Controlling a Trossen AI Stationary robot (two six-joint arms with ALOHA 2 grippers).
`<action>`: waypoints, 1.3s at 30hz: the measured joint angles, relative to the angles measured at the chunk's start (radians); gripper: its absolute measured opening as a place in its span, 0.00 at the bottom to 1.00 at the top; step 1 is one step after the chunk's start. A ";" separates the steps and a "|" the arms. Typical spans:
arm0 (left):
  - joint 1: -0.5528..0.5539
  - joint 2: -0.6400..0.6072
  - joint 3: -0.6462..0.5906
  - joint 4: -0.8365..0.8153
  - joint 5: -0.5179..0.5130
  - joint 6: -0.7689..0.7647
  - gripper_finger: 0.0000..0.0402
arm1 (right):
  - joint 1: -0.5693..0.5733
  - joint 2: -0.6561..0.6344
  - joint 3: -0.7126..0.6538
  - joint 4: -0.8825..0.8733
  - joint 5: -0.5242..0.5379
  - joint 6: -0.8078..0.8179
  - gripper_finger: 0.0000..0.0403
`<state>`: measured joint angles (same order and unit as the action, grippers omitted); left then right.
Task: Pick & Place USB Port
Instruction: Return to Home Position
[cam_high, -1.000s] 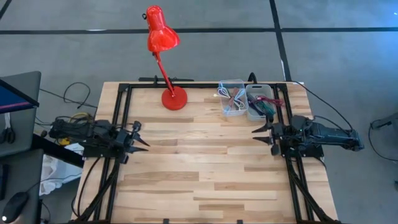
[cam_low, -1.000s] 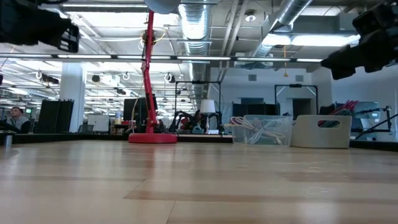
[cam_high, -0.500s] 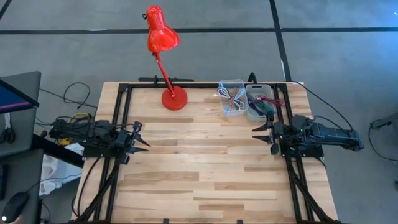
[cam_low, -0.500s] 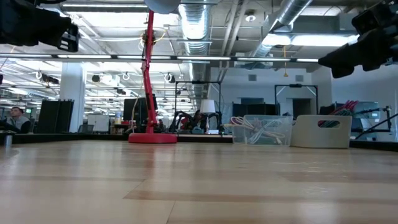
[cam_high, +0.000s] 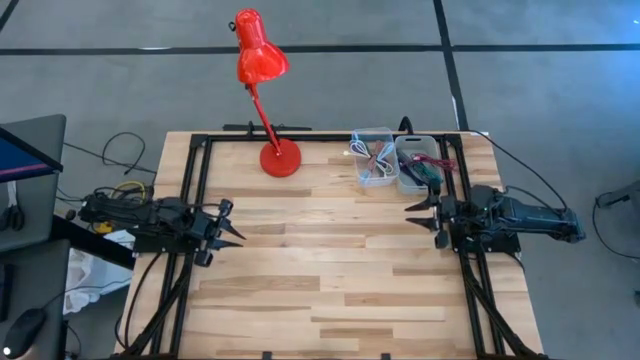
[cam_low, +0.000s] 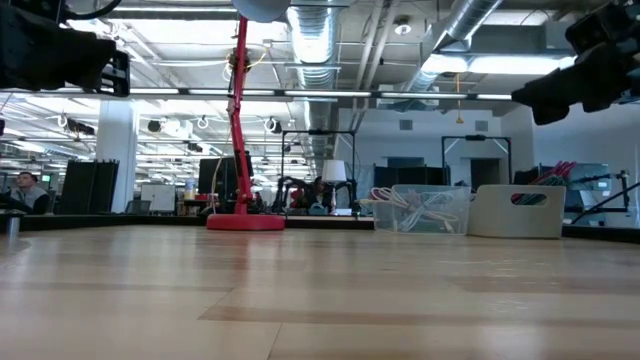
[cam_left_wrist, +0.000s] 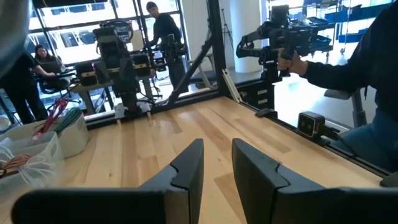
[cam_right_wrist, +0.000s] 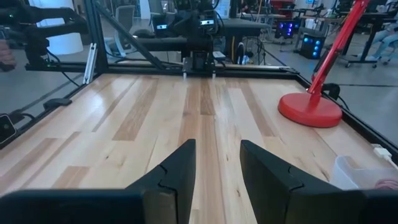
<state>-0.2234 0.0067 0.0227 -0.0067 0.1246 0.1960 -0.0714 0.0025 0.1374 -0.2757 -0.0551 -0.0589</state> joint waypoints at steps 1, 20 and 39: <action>0.000 0.000 0.000 0.000 0.000 -0.002 0.21 | 0.000 0.000 -0.003 0.002 0.000 0.000 0.29; 0.000 0.021 -0.001 -0.003 -0.023 -0.021 0.21 | 0.049 0.005 -0.060 0.077 0.002 -0.016 0.29; 0.000 0.097 -0.002 0.008 -0.027 -0.021 0.21 | 0.053 0.005 -0.060 0.076 0.003 0.068 0.29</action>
<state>-0.2234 0.1041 0.0212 0.0013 0.0978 0.1745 -0.0181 0.0074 0.0776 -0.1993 -0.0517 0.0086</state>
